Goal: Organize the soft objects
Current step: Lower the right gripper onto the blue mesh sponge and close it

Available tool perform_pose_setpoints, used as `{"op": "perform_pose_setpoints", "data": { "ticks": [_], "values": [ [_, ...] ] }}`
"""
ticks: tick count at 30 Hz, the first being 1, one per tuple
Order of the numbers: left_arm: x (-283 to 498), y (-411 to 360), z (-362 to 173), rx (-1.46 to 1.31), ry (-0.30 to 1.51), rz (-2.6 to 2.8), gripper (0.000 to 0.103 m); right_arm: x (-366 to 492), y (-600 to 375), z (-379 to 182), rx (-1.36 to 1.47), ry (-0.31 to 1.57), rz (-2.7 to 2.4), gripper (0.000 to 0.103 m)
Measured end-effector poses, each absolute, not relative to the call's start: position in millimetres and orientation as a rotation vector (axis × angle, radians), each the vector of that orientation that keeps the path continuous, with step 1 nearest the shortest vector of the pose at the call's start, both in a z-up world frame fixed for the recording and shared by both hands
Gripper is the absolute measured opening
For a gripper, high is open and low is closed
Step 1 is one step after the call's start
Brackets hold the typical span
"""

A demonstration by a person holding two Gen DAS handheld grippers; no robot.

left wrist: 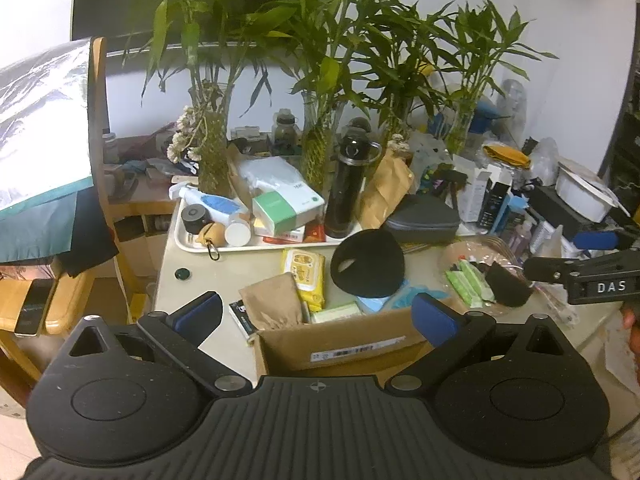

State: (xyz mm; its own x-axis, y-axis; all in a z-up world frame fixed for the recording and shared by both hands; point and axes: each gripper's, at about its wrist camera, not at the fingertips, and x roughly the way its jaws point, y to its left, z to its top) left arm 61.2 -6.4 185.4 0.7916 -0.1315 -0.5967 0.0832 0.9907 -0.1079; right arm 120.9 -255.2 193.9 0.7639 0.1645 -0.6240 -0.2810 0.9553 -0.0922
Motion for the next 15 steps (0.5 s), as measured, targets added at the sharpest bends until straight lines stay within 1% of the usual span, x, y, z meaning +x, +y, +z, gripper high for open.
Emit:
{"op": "perform_pose_setpoints", "data": {
  "ticks": [10,15],
  "values": [
    [82.2,13.6,166.6,-0.090,0.678,-0.107,0.103,142.8,-259.7,175.3,-0.189,0.687,0.271,0.103],
    [95.2,23.5,153.6,-0.096,0.695,-0.107,0.103,166.7,-285.6,156.6,-0.045,0.761,0.307,0.103]
  ]
}}
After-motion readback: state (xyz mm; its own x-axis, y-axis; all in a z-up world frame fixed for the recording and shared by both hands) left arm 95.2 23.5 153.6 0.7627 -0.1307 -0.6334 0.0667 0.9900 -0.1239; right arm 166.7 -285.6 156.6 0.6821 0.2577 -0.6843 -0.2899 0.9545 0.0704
